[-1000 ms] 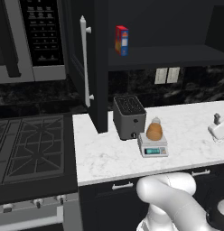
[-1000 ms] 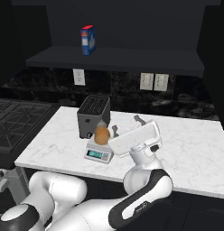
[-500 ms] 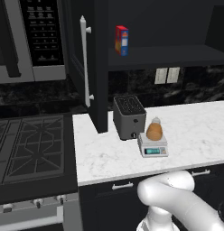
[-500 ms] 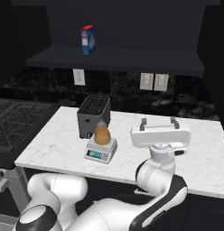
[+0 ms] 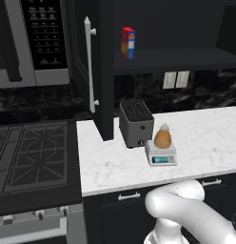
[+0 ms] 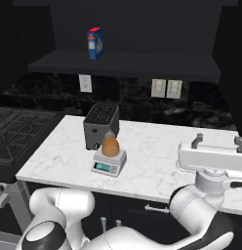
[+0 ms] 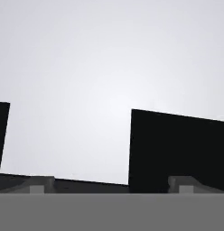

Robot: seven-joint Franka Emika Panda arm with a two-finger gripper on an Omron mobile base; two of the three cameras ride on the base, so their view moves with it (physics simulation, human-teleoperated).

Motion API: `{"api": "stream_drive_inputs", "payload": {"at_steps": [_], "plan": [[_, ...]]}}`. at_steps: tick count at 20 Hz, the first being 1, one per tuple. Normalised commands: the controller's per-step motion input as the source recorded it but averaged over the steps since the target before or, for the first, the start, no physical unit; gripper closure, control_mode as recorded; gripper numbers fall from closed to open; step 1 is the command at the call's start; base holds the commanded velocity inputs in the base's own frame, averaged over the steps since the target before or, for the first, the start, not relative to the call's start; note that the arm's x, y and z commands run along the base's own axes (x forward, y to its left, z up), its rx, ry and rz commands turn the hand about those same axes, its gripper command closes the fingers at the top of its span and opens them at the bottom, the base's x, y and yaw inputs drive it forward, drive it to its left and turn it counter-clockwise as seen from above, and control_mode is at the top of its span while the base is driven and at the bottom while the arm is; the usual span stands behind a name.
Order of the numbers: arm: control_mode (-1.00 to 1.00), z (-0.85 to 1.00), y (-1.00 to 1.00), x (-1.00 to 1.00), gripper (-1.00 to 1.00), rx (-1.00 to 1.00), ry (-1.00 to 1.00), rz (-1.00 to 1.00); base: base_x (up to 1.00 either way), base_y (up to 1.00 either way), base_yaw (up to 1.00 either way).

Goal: Pick the honey bottle and place it on the digital scale for weighing, and close the cabinet.

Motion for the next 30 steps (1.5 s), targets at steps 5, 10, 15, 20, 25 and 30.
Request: {"api": "stream_drive_inputs", "payload": {"at_steps": [5, 10, 15, 20, 25, 30], "plan": [[-1.0, 0.0, -0.75, -0.09, -1.0, 0.07, 0.3, -0.02, 0.0, 0.0, 0.0], [-1.0, -0.39, -0.37, -0.02, -1.0, 0.02, 0.3, 0.0, 0.0, 0.0, 0.0], [-1.0, -0.9, -0.04, 0.2, -1.0, 0.0, 0.19, 0.04, 0.0, 0.0, 0.0], [-1.0, -0.06, -0.92, 0.17, -1.0, 0.16, 0.14, 0.05, 0.0, 0.0, 0.0], [-1.0, -0.04, -0.91, 0.03, -1.0, 0.17, 0.27, 0.05, 0.0, 0.0, 0.0], [-1.0, 0.41, -0.14, -0.02, -1.0, 0.03, 0.06, 0.06, 0.0, 0.0, 0.0]]}}
